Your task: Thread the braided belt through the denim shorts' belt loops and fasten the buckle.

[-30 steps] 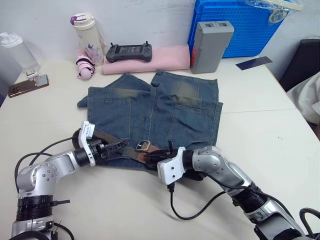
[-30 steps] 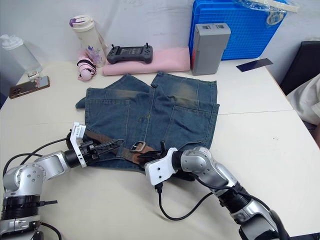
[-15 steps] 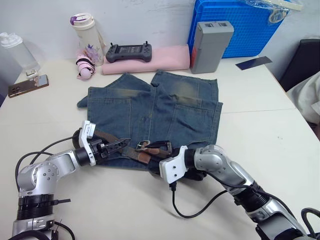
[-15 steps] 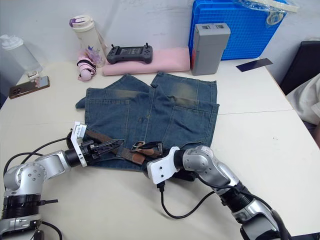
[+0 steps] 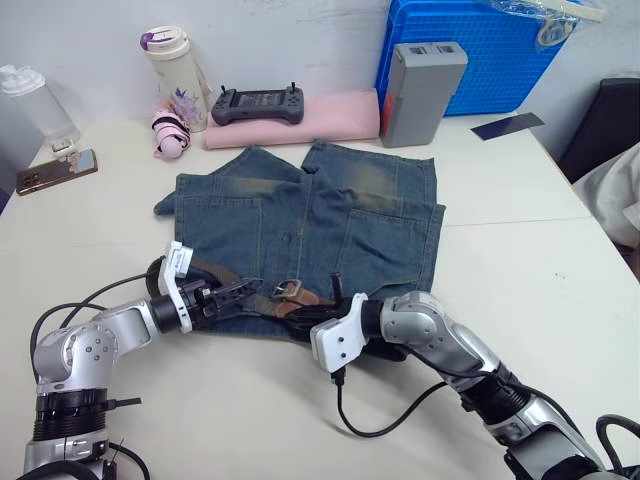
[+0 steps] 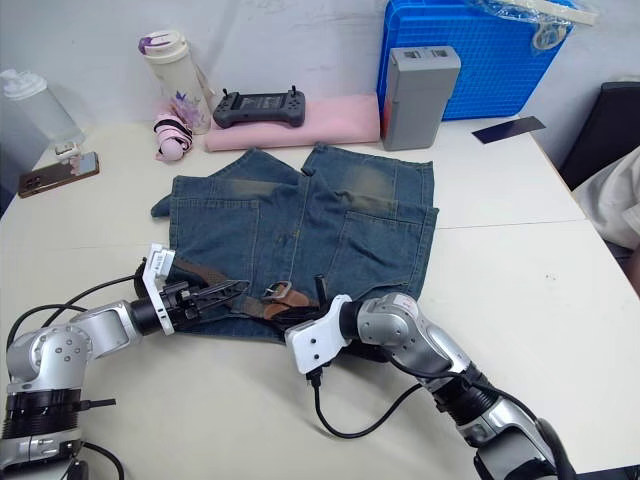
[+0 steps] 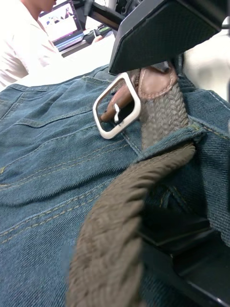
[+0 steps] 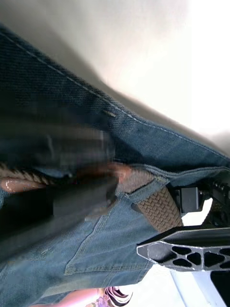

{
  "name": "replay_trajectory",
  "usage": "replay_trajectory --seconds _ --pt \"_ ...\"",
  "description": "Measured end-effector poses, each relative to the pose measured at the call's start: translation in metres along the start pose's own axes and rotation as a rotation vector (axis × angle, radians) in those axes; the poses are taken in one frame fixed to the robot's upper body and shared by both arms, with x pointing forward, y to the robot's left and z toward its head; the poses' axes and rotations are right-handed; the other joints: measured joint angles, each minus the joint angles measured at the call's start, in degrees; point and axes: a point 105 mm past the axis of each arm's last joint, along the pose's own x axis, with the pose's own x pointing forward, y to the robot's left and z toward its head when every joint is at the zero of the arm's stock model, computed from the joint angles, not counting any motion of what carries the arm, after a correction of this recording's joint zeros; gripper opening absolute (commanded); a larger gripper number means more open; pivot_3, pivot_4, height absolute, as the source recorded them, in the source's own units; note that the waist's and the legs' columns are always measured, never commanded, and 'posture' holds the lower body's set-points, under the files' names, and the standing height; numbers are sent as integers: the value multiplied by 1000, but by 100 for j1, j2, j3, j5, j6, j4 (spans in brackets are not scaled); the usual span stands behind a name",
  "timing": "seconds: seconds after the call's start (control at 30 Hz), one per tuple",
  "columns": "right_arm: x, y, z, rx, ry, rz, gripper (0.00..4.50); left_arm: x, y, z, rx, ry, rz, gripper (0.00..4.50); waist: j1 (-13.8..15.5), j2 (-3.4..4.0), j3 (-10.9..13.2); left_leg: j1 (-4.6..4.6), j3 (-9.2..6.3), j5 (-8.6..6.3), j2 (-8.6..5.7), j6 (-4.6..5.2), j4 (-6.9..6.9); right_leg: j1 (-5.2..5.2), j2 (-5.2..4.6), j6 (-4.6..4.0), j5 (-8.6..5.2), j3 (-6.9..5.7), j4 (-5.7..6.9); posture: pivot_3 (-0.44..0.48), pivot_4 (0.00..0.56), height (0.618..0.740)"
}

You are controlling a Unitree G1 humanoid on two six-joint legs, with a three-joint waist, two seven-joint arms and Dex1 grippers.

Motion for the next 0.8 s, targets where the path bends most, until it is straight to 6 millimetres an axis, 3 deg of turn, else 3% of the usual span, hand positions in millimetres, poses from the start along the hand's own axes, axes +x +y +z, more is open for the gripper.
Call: replay_trajectory --seconds 0.23,0.63,0.73,0.8 --pt "1 0 1 4 -5 -3 26 -10 -4 -1 11 -24 10 4500 -25 0 0 0 0 0 2 0 0 -1 1 0 0 1 0 0 150 718" --pt "3 0 -1 20 -5 -8 26 -62 -19 -2 48 -144 207 4500 -49 0 1 4 0 2 8 -5 0 2 5 -9 5 19 1 0 150 718" --pt "1 0 -3 24 1 -13 0 -66 -16 -1 58 -180 270 3806 3 0 0 6 0 6 8 -11 0 5 7 -15 9 20 1 0 150 718" --pt "-1 -3 -4 35 -3 -27 0 -63 -11 0 103 -185 320 2908 32 -1 0 6 -3 9 10 -16 0 7 7 -20 12 21 1 0 150 718"
